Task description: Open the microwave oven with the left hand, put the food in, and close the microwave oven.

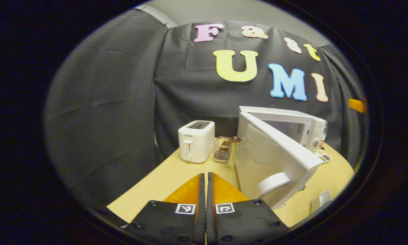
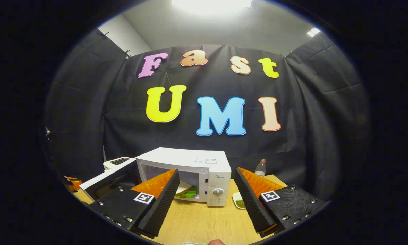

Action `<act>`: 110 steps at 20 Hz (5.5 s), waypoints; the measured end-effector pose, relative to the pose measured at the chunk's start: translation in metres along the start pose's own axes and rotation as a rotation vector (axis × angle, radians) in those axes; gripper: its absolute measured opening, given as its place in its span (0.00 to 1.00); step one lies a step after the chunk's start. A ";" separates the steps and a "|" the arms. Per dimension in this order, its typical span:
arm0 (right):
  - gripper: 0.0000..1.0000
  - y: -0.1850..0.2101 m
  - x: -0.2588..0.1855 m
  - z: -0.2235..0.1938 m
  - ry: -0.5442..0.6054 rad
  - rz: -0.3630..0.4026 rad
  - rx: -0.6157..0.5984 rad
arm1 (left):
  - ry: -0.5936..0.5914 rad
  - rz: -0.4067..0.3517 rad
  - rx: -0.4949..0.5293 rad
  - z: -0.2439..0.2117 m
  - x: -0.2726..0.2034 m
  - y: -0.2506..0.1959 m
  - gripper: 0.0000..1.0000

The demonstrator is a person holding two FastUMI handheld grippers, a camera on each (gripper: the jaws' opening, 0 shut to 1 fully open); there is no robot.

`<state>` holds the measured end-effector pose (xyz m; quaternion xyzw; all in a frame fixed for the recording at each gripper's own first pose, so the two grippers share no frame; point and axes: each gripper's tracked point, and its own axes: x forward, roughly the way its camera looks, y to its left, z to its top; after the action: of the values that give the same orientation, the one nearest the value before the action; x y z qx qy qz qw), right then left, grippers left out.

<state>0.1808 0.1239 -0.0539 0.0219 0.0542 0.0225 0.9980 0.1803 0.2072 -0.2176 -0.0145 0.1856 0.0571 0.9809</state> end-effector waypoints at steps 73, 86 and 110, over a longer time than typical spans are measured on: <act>0.98 -0.085 -0.066 -0.009 0.093 -0.312 -0.052 | -0.049 -0.457 0.138 0.077 0.183 -0.347 0.07; 0.98 -0.090 -0.105 0.002 0.023 -0.090 -0.007 | -0.260 -0.367 0.085 0.139 -0.011 -0.302 0.07; 0.98 -0.020 -0.139 0.047 -0.086 0.067 0.037 | -0.404 -0.166 0.059 0.152 -0.217 -0.163 1.00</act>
<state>0.0487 0.0954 0.0063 0.0429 0.0108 0.0539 0.9976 0.0539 0.0296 0.0049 0.0106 -0.0151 -0.0276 0.9994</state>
